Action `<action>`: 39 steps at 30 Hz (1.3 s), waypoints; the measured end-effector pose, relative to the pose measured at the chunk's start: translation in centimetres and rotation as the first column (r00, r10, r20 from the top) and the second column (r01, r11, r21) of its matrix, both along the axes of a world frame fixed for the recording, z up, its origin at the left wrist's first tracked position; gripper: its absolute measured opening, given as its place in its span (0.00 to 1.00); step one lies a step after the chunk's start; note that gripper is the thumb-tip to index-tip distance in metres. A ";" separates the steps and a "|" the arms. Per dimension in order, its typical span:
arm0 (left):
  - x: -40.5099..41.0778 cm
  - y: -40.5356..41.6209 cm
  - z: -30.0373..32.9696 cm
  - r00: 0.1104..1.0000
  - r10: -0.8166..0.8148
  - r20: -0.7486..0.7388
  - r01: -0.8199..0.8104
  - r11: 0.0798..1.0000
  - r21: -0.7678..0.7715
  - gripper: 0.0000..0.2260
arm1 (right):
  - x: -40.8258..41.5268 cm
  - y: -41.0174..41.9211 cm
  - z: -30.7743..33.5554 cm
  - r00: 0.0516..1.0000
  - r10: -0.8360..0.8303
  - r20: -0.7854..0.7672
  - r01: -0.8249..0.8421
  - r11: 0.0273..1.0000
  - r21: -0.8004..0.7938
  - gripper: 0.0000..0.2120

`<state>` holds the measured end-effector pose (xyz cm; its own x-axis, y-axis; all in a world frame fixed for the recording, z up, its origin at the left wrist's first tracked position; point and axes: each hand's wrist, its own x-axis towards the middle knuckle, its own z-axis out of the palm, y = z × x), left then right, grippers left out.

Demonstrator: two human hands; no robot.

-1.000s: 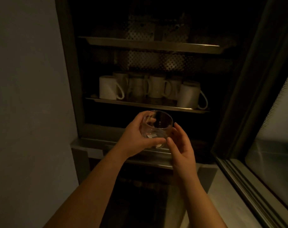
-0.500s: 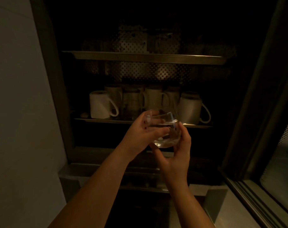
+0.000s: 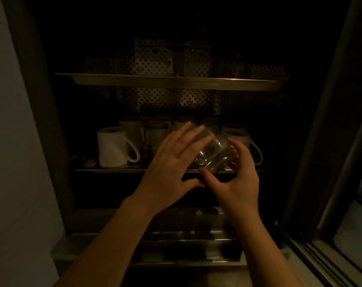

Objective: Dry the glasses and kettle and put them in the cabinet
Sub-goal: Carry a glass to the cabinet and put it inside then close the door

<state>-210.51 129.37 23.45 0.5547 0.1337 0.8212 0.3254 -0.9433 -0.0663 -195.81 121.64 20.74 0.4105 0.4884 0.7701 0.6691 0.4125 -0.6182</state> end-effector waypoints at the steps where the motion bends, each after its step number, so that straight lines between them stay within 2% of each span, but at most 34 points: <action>1: 0.7 0.4 -0.1 1.000 -0.007 0.006 0.007 1.000 0.021 0.37 | 0.0 0.1 0.3 1.000 -0.015 0.027 0.015 1.000 0.000 0.36; 4: 2.0 1.5 -0.6 0.997 -0.033 0.073 0.031 0.999 0.032 0.32 | -0.2 0.5 0.9 0.998 -0.038 0.057 0.039 0.999 -0.008 0.36; 9: 2.7 2.3 -1.2 0.984 -0.033 0.175 0.043 0.998 -0.052 0.27 | -0.5 1.3 1.3 0.994 -0.067 0.083 0.069 0.997 -0.029 0.39; 12: 2.6 2.5 -1.3 0.974 -0.033 0.223 0.056 0.994 -0.096 0.28 | -0.1 1.4 1.4 1.000 0.012 0.013 -0.012 0.999 -0.037 0.39; 15: 2.3 2.6 -1.2 0.961 -0.022 0.275 0.085 0.971 -0.221 0.33 | 0.7 1.4 1.6 0.977 0.192 -0.098 -0.192 0.981 0.006 0.32; 18: 2.4 2.6 -0.7 0.922 -0.040 0.384 0.206 0.893 -0.401 0.36 | 2.0 2.0 1.3 0.963 0.268 -0.019 -0.268 0.963 0.026 0.21; 20: 2.5 3.0 -0.5 0.907 -0.051 0.419 0.254 0.858 -0.445 0.36 | 2.6 2.5 1.1 0.964 0.261 0.049 -0.262 0.965 0.018 0.19; 25: 2.8 4.1 0.0 0.905 -0.076 0.419 0.317 0.776 -0.545 0.36 | 2.9 3.6 1.1 0.974 0.217 0.071 -0.219 0.975 0.033 0.26; 30: 2.9 3.9 0.2 0.904 -0.074 0.421 0.342 0.716 -0.609 0.32 | 3.0 4.1 0.5 0.990 0.127 0.067 -0.131 0.990 0.047 0.22; 39: 3.0 4.3 0.0 0.930 0.008 0.368 0.219 0.792 -0.570 0.30 | 2.5 4.3 0.3 0.996 0.042 0.085 -0.044 0.999 0.028 0.21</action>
<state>-207.55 133.66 23.42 0.3024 0.6117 0.7310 0.1154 -0.7847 0.6090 -193.33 125.93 21.09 0.3225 0.4802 0.8157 0.6994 0.4598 -0.5472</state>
